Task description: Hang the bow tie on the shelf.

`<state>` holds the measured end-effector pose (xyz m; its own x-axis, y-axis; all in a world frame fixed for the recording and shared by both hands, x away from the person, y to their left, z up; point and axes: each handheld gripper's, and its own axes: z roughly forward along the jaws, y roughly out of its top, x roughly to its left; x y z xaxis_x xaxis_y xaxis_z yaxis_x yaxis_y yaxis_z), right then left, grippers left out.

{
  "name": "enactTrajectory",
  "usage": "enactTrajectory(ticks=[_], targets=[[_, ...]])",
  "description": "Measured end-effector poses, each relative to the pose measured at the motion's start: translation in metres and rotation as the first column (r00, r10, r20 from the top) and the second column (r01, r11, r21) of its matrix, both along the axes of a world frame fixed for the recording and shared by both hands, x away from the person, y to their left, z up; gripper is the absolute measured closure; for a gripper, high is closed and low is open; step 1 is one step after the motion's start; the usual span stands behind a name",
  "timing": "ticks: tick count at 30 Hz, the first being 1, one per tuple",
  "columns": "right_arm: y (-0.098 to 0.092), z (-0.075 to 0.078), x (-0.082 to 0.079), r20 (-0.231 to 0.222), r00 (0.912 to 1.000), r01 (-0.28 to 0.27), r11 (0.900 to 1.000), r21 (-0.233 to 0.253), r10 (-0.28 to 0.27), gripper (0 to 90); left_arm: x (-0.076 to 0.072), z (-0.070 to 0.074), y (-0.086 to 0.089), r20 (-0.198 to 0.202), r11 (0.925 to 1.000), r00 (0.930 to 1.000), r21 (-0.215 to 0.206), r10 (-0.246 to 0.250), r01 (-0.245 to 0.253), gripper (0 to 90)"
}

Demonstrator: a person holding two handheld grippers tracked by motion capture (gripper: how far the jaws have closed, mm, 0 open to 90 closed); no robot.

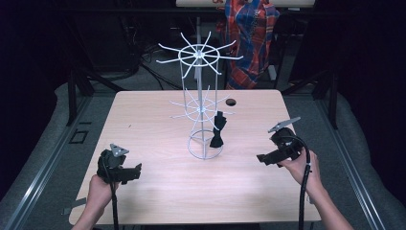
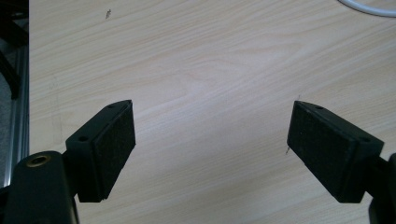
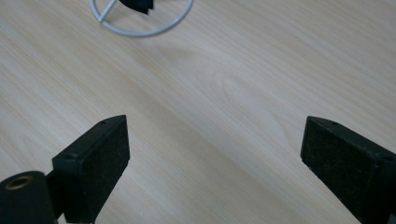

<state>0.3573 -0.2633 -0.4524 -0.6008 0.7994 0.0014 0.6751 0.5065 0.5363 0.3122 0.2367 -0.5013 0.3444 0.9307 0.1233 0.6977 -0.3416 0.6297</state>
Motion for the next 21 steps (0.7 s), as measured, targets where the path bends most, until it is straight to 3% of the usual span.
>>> enactTrajectory(ticks=[7, 9, 10, 12, 21], targets=[[-0.007, -0.015, -0.009, -0.015, 0.9999, 0.006, 0.998, -0.062, -0.007, 3.1, 0.0, 0.0, 0.0, 0.004, 1.0, 1.0, 0.001, -0.001, 0.001, 15.6], [-0.007, -0.027, -0.013, -0.044, 0.999, -0.013, 0.992, -0.124, 0.007, 1.0, 0.0, 0.001, 0.0, 0.004, 1.0, 1.0, -0.002, -0.001, 0.001, 15.6], [-0.007, -0.027, -0.013, -0.044, 0.999, -0.013, 0.992, -0.124, 0.007, 1.0, 0.0, 0.001, 0.0, 0.004, 1.0, 1.0, -0.002, -0.001, 0.001, 15.6], [-0.006, -0.037, -0.013, -0.08, 0.9968, -0.019, 0.985, -0.174, 0.006, 0.0, 0.0, 0.0, 0.001, 0.005, 1.0, 1.0, -0.005, -0.001, 0.001, 15.5], [-0.005, -0.052, -0.007, -0.13, 0.9914, -0.035, 0.983, -0.183, 0.011, 0.0, 0.001, 0.0, 0.0, 0.005, 1.0, 1.0, 0.001, -0.008, 0.008, 15.6]])
